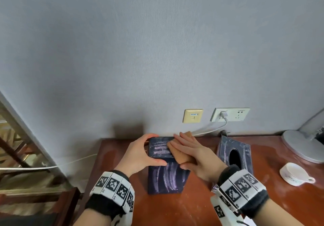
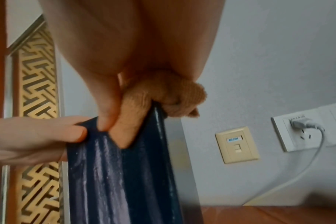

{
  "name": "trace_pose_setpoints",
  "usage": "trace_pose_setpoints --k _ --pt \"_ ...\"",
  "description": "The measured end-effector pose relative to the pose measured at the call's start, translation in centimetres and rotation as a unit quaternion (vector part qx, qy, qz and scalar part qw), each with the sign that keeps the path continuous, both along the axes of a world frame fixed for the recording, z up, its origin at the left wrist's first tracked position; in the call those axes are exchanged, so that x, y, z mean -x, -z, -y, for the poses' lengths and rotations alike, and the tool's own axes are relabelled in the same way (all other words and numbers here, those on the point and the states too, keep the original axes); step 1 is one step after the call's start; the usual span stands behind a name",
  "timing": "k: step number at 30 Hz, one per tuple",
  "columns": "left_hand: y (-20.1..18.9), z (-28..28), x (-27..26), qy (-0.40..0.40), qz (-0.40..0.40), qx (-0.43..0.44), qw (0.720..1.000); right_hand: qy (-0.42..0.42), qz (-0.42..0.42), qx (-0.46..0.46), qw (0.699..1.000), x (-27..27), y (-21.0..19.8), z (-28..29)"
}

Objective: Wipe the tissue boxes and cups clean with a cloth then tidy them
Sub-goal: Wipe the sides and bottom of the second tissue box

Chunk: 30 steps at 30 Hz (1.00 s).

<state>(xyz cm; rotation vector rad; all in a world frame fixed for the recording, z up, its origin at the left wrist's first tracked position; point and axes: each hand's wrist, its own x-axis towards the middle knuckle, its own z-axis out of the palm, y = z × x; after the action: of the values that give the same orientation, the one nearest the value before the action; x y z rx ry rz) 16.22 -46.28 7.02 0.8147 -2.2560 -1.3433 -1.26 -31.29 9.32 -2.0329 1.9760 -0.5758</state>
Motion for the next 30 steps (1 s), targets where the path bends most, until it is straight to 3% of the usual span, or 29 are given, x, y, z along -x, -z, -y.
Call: trace_pose_setpoints --k 3,5,7,10,13,24,27,30 --pt "-0.1 -0.1 -0.1 0.001 0.0 -0.004 1.0 -0.021 0.044 -0.007 0.999 0.0 -0.8 -0.9" --pt "-0.2 -0.1 -0.2 0.001 0.002 -0.014 1.0 -0.002 0.204 -0.099 0.974 0.6 -3.2 -1.3" --pt "-0.5 -0.2 -0.2 0.004 0.008 -0.018 1.0 0.048 0.295 -0.088 0.95 1.3 -4.5 -0.9" --pt "-0.6 -0.5 -0.3 -0.003 0.011 -0.016 1.0 0.141 0.116 -0.072 0.98 0.2 -3.6 0.9" --pt "-0.7 -0.6 -0.3 -0.011 0.003 -0.026 1.0 0.119 -0.007 -0.058 0.991 -1.7 -0.5 2.2" --pt "-1.1 -0.9 -0.4 0.0 0.024 -0.031 0.999 0.007 -0.097 -0.076 0.992 -2.4 -1.8 2.7" --pt "-1.2 -0.9 -0.4 0.001 0.022 -0.034 0.999 -0.076 -0.019 -0.13 0.988 -2.6 -3.3 2.6" --pt "-1.4 -1.0 -0.3 -0.003 0.028 -0.038 0.999 -0.043 0.202 -0.234 0.95 -1.2 -5.9 2.2"
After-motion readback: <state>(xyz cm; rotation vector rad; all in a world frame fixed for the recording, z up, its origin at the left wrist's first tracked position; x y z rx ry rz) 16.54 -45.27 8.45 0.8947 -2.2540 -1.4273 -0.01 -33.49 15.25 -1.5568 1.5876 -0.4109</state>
